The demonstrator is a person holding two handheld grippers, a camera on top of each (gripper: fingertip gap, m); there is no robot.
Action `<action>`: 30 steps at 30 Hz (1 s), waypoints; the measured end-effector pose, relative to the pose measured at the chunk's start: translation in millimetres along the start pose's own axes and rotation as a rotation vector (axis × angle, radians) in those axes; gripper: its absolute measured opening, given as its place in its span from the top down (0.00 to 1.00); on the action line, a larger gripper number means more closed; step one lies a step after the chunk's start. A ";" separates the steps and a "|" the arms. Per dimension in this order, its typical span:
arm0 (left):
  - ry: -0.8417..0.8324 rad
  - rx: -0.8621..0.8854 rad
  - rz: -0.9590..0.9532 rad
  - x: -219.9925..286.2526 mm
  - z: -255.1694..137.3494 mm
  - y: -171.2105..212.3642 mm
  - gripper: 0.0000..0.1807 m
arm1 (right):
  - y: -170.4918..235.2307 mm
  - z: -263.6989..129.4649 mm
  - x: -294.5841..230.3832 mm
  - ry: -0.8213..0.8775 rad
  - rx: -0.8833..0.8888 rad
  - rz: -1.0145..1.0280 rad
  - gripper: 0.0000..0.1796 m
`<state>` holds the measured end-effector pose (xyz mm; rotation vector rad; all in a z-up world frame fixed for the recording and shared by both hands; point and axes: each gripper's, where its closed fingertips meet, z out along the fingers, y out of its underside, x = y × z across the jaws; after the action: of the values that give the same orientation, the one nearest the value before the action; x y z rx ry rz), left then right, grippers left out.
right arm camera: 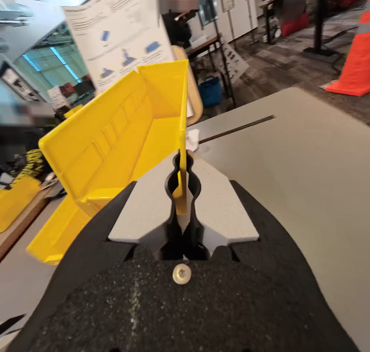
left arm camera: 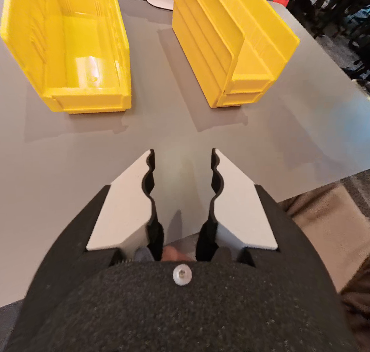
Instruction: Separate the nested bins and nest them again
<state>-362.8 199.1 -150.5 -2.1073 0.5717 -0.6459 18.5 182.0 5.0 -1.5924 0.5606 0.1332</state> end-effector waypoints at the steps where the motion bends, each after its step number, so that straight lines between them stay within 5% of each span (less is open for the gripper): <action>1: 0.019 -0.002 -0.015 2.7 -0.4 0.7 0.70 | 5.5 0.9 -22.4 -0.029 -0.016 0.022 1.00; 8: 0.060 -0.003 -0.032 8.2 -1.5 0.7 0.70 | 67.7 34.7 -109.7 -0.063 -0.127 -0.031 0.99; 30: 0.117 -0.027 -0.052 18.9 1.9 5.2 0.70 | 125.2 75.5 -109.9 0.058 -0.089 -0.202 1.00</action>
<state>-348.1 186.1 -151.2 -2.1252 0.5945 -0.7987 -112.1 284.6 -71.7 -1.7347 0.4396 -0.0402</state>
